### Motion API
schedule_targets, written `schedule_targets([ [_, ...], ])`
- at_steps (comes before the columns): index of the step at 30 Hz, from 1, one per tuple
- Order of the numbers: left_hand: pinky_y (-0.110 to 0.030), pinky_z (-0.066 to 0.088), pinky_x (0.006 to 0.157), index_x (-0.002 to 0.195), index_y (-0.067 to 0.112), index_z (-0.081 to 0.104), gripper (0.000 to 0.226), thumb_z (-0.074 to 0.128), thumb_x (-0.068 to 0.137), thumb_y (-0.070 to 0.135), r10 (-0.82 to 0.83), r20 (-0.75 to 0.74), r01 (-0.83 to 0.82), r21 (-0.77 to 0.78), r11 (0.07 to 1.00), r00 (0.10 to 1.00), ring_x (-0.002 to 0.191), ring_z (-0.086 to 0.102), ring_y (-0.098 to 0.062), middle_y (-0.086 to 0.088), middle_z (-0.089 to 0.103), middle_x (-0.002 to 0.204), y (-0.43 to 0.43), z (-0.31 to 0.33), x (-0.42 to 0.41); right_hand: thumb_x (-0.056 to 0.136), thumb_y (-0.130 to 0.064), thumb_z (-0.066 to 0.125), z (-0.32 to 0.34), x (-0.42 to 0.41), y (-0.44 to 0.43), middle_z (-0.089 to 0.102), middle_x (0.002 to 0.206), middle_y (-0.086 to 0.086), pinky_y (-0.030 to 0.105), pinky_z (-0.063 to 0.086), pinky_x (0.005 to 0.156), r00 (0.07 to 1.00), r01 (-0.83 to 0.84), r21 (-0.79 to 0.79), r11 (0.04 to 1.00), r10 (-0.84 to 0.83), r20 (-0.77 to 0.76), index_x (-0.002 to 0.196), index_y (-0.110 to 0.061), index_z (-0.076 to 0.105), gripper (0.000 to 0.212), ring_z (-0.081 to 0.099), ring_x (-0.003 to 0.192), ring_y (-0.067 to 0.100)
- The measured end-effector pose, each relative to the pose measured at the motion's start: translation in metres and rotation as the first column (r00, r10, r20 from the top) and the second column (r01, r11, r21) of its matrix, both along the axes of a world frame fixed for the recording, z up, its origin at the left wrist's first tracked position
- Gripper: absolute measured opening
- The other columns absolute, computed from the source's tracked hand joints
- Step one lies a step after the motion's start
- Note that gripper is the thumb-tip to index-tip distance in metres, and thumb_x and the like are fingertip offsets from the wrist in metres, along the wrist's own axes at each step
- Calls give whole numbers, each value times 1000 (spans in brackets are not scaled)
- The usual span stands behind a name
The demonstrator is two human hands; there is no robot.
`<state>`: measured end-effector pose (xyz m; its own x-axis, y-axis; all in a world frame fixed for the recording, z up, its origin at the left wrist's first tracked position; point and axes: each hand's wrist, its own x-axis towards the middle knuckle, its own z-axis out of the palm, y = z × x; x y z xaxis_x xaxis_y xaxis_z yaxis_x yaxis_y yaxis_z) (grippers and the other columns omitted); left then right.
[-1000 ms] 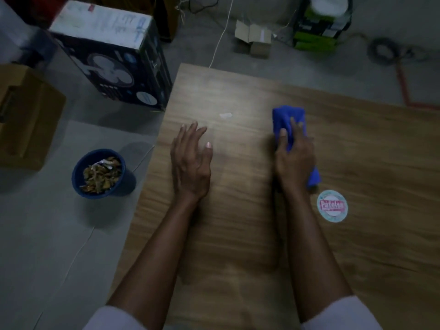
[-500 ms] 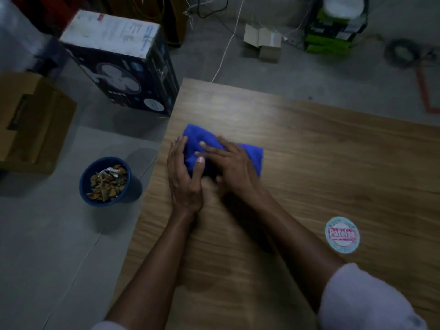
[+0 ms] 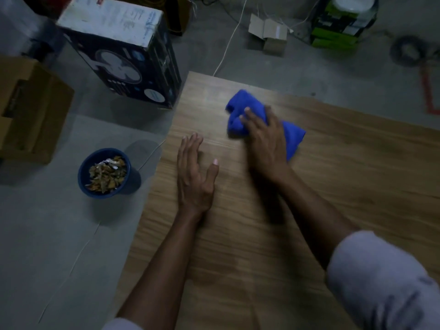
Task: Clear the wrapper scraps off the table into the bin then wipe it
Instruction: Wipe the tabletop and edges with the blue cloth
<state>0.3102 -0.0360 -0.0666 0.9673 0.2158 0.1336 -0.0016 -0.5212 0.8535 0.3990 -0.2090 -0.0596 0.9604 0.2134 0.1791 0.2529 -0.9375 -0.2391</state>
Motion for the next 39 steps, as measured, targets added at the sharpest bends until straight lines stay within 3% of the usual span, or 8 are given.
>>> schedule_targets([
  [4, -47, 21, 126, 153, 7, 41, 66, 48, 97, 41, -29, -2, 29, 103, 994, 1000, 155, 21, -23, -9, 36, 162, -1, -3, 3, 74, 6, 69, -2, -9, 14, 59, 145, 9, 57, 39, 111, 987, 157, 39, 987, -157, -19, 132, -8, 66, 59, 40, 141, 52],
  [10, -54, 20, 124, 152, 1, 41, 66, 43, 100, 41, -63, 50, 51, 213, 976, 997, 154, 25, -26, -14, 38, 161, -4, -10, 5, 73, -8, 69, -9, -102, 47, 57, 147, 8, 40, 23, 118, 982, -190, 218, 957, 181, 59, 134, -6, 65, 61, 37, 144, 42],
  [15, -56, 23, 122, 147, 0, 49, 61, 46, 100, 39, -59, 73, 41, 231, 972, 996, 153, 30, -30, -15, 43, 158, -4, -10, 6, 75, -28, 49, 5, -112, 32, 53, 152, 1, 45, 30, 115, 947, -319, 24, 948, 320, -40, 142, -15, 60, 68, 36, 147, 34],
  [23, -49, 15, 127, 156, 8, 37, 68, 40, 101, 48, -48, -26, 54, 350, 935, 998, 157, 19, -21, -8, 33, 165, -10, -8, 7, 104, -54, 37, -2, -28, 3, 33, 165, -4, 50, 15, 125, 941, 334, -34, 942, -335, -47, 154, -27, 44, 58, 19, 155, 32],
  [25, -44, 13, 128, 159, 9, 29, 73, 40, 100, 51, -19, -41, 30, 303, 952, 999, 158, 12, -19, -7, 24, 168, -10, -5, 5, 103, -45, 43, -7, -18, 33, 41, 160, 4, 52, 22, 123, 1000, 3, 10, 1000, -3, -9, 150, -19, 50, 54, 26, 152, 36],
  [28, -39, 11, 128, 161, 7, 22, 81, 47, 98, 51, 55, -10, -51, 220, 974, 998, 158, 7, -23, -10, 13, 171, -8, 0, 4, 99, -38, 44, -11, 5, 47, 47, 156, 2, 46, 25, 120, 793, -606, -8, 796, 602, -92, 146, -19, 54, 52, 31, 151, 34],
  [35, -46, 18, 126, 162, 9, 19, 83, 39, 98, 58, 18, -84, 8, 309, 951, 996, 159, 5, -20, -9, 10, 171, -11, 2, 6, 103, -29, 48, 6, 76, 82, 30, 166, -2, 43, 12, 126, 981, 66, 80, 995, -50, -186, 157, -28, 37, 55, 16, 156, 31],
  [39, -47, 20, 126, 158, 1, 26, 80, 48, 96, 47, 97, 31, -99, 82, 992, 995, 157, 14, -24, -13, 19, 168, -6, 6, 5, 105, -26, 35, 43, 24, 106, 36, 161, 4, 49, 25, 122, 926, -274, 175, 946, 309, -218, 153, -11, 43, 51, 26, 152, 33],
])
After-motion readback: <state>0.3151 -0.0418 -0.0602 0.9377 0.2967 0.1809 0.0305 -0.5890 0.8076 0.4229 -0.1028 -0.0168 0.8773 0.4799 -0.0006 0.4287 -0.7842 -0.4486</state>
